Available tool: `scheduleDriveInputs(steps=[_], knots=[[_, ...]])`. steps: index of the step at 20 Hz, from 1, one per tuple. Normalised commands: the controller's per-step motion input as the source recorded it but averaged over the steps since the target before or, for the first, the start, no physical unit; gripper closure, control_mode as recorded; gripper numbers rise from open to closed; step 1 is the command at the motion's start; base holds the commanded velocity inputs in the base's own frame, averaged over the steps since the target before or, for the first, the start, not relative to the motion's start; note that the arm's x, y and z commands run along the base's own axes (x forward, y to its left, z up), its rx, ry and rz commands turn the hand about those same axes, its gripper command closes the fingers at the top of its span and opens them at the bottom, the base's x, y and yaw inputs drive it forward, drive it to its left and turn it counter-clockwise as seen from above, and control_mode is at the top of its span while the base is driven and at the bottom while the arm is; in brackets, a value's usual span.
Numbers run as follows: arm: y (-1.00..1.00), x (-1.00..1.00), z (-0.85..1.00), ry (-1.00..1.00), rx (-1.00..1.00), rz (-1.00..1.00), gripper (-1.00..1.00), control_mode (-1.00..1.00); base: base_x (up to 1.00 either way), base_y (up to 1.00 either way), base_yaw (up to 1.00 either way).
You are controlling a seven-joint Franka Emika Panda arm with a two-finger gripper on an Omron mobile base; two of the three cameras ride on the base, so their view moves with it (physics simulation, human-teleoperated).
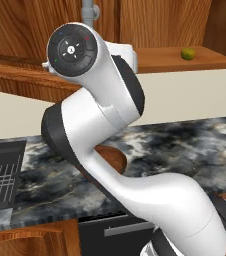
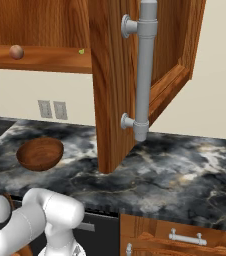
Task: Open the cabinet. Pick the peach and orange from the cabinet and place them into the bowl. Then close the cabinet.
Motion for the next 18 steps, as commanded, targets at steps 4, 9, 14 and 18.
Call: scheduleDriveInputs(steps=[4, 9, 14, 18], knots=[[0.11, -0.27, 0.0, 0.0, 0.0, -0.01, 1.0, -1.0, 0.0, 0.0, 0.0], [0.09, -0.11, 0.0, 0.0, 0.0, 0.0, 1.0, -1.0, 0.0, 0.0, 0.0], [0.01, 0.0, 0.0, 0.0, 0.0, 0.0, 1.0, -1.0, 0.0, 0.0, 0.0], [0.0, 0.0, -0.01, 0.0, 0.0, 0.0, -1.0, -1.0, 0.0, 0.0, 0.0]])
